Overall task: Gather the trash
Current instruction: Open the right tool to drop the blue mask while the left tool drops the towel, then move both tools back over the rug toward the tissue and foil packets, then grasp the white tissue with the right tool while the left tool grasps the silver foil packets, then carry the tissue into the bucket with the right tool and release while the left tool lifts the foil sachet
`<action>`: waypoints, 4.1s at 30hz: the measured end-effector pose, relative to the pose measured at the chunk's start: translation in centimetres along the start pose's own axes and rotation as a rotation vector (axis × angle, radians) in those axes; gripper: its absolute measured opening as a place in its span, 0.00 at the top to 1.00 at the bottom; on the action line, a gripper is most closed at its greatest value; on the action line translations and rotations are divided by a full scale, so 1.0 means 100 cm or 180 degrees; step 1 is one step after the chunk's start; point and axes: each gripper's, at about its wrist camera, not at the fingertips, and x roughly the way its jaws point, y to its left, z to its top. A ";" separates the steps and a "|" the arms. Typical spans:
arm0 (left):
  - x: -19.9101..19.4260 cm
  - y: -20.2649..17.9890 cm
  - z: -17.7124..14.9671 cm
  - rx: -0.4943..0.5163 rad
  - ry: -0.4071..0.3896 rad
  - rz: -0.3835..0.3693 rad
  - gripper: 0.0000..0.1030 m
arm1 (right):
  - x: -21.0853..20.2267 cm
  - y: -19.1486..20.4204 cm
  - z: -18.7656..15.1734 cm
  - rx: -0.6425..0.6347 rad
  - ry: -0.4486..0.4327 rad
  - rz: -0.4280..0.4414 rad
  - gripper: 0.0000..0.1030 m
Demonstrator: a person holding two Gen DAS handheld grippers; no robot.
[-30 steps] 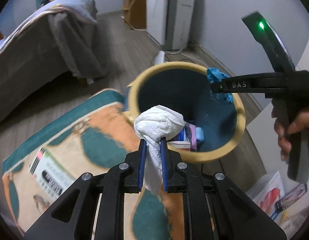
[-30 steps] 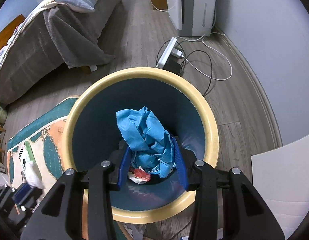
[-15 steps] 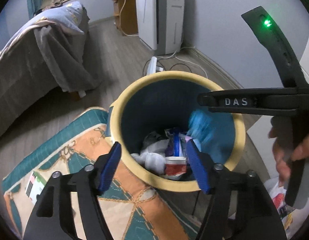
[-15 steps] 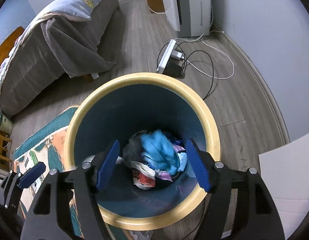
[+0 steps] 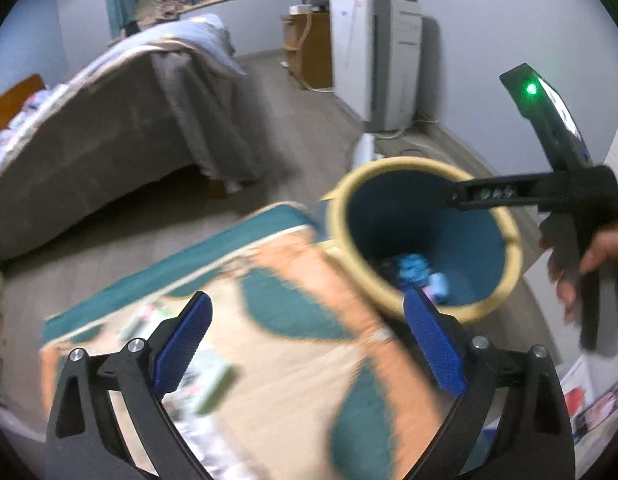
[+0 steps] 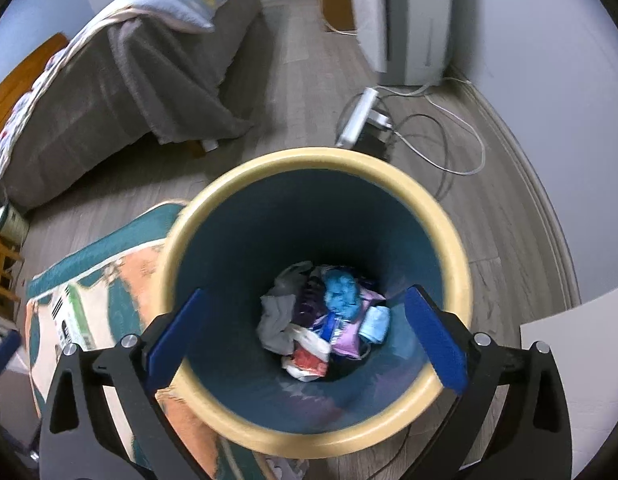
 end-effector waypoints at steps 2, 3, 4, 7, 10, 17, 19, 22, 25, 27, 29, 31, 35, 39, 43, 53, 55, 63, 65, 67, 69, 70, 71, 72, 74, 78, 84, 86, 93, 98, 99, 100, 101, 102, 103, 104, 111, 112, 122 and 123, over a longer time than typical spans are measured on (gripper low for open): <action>-0.012 0.022 -0.008 -0.0041 0.0067 0.0141 0.07 | -0.002 0.019 0.000 -0.0101 -0.0005 0.0084 0.06; -0.018 0.031 -0.012 -0.0071 0.0091 0.0194 0.07 | -0.003 0.028 -0.001 -0.0154 -0.0001 0.0134 0.06; -0.027 0.044 -0.019 -0.0115 0.0118 0.0276 0.07 | -0.004 0.040 -0.002 -0.0217 0.0005 0.0172 0.06; -0.046 0.071 -0.034 -0.0240 0.0168 0.0460 0.07 | -0.008 0.067 -0.006 -0.0406 -0.0007 0.0251 0.06; -0.064 0.097 -0.053 -0.0491 0.0217 0.0600 0.06 | -0.010 0.096 -0.013 -0.0629 0.0010 0.0280 0.06; -0.067 0.140 -0.088 -0.0829 0.0333 0.0707 0.06 | -0.013 0.154 -0.034 -0.1077 0.0095 0.0316 0.06; -0.066 0.148 -0.096 -0.0827 0.0380 0.0739 0.06 | -0.014 0.169 -0.042 -0.1189 0.0139 0.0348 0.06; -0.069 0.161 -0.106 -0.0808 0.0435 0.0805 0.06 | -0.013 0.196 -0.059 -0.1394 0.0228 0.0453 0.06; -0.070 0.172 -0.115 -0.0895 0.0451 0.0805 0.06 | -0.011 0.215 -0.076 -0.1610 0.0305 0.0393 0.06; -0.068 0.178 -0.121 -0.0917 0.0482 0.0806 0.06 | -0.008 0.227 -0.087 -0.1716 0.0380 0.0395 0.06; -0.064 0.181 -0.128 -0.0858 0.0547 0.0827 0.06 | -0.005 0.237 -0.097 -0.1786 0.0451 0.0407 0.06; -0.063 0.185 -0.132 -0.0843 0.0584 0.0816 0.06 | -0.002 0.244 -0.104 -0.1849 0.0489 0.0381 0.06; -0.066 0.191 -0.138 -0.0879 0.0593 0.0696 0.06 | 0.011 0.254 -0.115 -0.1842 0.0653 0.0367 0.11; -0.063 0.196 -0.145 -0.0857 0.0681 0.0650 0.06 | 0.026 0.264 -0.131 -0.1847 0.0961 0.0491 0.26; -0.057 0.202 -0.153 -0.0869 0.0784 0.0621 0.06 | 0.038 0.278 -0.151 -0.1963 0.1224 0.0508 0.42; -0.053 0.196 -0.159 -0.0816 0.0791 0.0472 0.06 | 0.038 0.283 -0.144 -0.1877 0.1342 0.0602 0.91; -0.049 0.187 -0.159 -0.0768 0.0769 0.0460 0.06 | 0.033 0.283 -0.140 -0.1882 0.1283 0.0592 0.91; -0.025 0.141 -0.157 -0.0624 0.0828 0.0120 0.06 | 0.017 0.257 -0.114 -0.1725 0.1080 0.0573 0.91; -0.017 0.132 -0.156 -0.0601 0.0886 0.0056 0.06 | 0.016 0.248 -0.113 -0.1695 0.1068 0.0536 0.91; -0.011 0.126 -0.155 -0.0607 0.0933 0.0011 0.07 | 0.014 0.241 -0.110 -0.1675 0.1050 0.0515 0.91; -0.004 0.121 -0.155 -0.0663 0.0995 -0.0054 0.08 | 0.012 0.234 -0.106 -0.1648 0.1034 0.0526 0.91; 0.001 0.118 -0.155 -0.0695 0.1038 -0.0096 0.08 | 0.011 0.230 -0.105 -0.1636 0.1026 0.0529 0.91; 0.004 0.116 -0.155 -0.0705 0.1066 -0.0116 0.08 | 0.011 0.226 -0.103 -0.1620 0.1024 0.0530 0.91; 0.006 0.113 -0.155 -0.0703 0.1087 -0.0131 0.09 | 0.012 0.223 -0.102 -0.1612 0.1021 0.0523 0.91; 0.013 0.108 -0.155 -0.0679 0.1157 -0.0176 0.20 | 0.014 0.218 -0.101 -0.1616 0.1031 0.0499 0.91; 0.025 0.100 -0.157 -0.0541 0.1295 -0.0101 0.40 | 0.016 0.209 -0.099 -0.1623 0.1039 0.0491 0.91; 0.020 0.102 -0.148 -0.0570 0.1131 -0.0068 0.41 | 0.013 0.199 -0.090 -0.1545 0.0974 0.0529 0.91; 0.017 0.104 -0.144 -0.0604 0.1074 -0.0065 0.43 | 0.012 0.197 -0.088 -0.1525 0.0966 0.0533 0.91; 0.014 0.112 -0.137 -0.0674 0.1010 -0.0084 0.43 | 0.009 0.193 -0.083 -0.1486 0.0918 0.0538 0.91; 0.003 0.121 -0.127 -0.0704 0.0857 0.0000 0.43 | 0.003 0.193 -0.077 -0.1493 0.0836 0.0536 0.91; 0.001 0.124 -0.124 -0.0716 0.0824 0.0008 0.43 | 0.001 0.193 -0.075 -0.1481 0.0801 0.0539 0.91; -0.001 0.127 -0.121 -0.0736 0.0785 0.0024 0.43 | -0.001 0.192 -0.072 -0.1465 0.0775 0.0543 0.91; -0.003 0.130 -0.118 -0.0748 0.0751 0.0052 0.43 | -0.002 0.191 -0.069 -0.1447 0.0754 0.0543 0.91; -0.005 0.132 -0.115 -0.0738 0.0723 0.0097 0.43 | -0.004 0.189 -0.067 -0.1435 0.0729 0.0532 0.91; -0.007 0.133 -0.111 -0.0729 0.0690 0.0131 0.43 | -0.005 0.188 -0.065 -0.1422 0.0697 0.0516 0.91; -0.008 0.133 -0.107 -0.0731 0.0660 0.0146 0.43 | -0.007 0.185 -0.062 -0.1397 0.0669 0.0514 0.91; -0.018 0.144 -0.092 -0.0782 0.0505 0.0232 0.43 | -0.015 0.167 -0.049 -0.1236 0.0554 0.0514 0.91; -0.019 0.144 -0.089 -0.0789 0.0486 0.0233 0.43 | -0.015 0.165 -0.047 -0.1219 0.0546 0.0515 0.91; -0.015 0.128 -0.067 -0.0757 0.0387 0.0240 0.43 | -0.021 0.134 -0.036 -0.1136 0.0410 0.0458 0.91; -0.014 0.124 -0.065 -0.0740 0.0389 0.0231 0.43 | -0.022 0.129 -0.034 -0.1115 0.0394 0.0449 0.91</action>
